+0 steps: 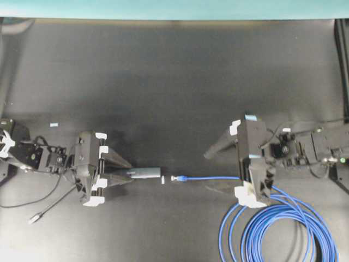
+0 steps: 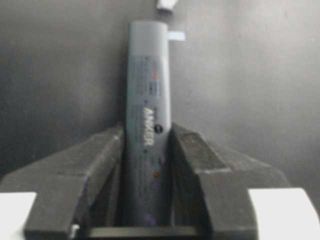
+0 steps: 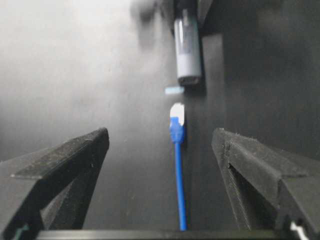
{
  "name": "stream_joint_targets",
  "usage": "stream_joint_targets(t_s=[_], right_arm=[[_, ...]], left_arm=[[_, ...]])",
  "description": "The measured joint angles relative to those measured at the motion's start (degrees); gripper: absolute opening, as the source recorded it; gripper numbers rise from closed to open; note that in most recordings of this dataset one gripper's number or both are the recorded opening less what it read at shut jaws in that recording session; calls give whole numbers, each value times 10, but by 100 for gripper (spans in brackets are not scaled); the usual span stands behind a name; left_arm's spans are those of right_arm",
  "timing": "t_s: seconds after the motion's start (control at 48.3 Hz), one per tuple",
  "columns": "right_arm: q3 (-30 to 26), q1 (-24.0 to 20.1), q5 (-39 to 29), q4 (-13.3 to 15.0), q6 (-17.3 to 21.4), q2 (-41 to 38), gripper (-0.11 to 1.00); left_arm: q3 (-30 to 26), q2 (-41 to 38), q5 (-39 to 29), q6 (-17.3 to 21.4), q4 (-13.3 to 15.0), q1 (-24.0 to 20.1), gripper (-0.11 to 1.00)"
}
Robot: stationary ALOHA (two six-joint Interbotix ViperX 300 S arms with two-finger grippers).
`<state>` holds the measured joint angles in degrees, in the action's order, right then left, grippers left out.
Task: Insert the LAN cable into the hub.
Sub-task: 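Close the left gripper on the grey hub and the right on the blue plug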
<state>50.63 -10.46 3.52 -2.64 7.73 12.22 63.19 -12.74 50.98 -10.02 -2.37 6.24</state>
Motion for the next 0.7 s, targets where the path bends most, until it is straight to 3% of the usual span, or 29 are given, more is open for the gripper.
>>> stream_joint_targets(t_s=[0.29,0.497,0.705], right_arm=[[21,-11,64,0,24,-48,81],[16,-10,148,0,24,-143,81],[-6,-2,209,-6,24,-209,81]], left_arm=[[-5,53,-49,-4,0,4,28],[-18,121,-134,-1,0,4,28],[-17,147,-148,-3,0,-3,28]])
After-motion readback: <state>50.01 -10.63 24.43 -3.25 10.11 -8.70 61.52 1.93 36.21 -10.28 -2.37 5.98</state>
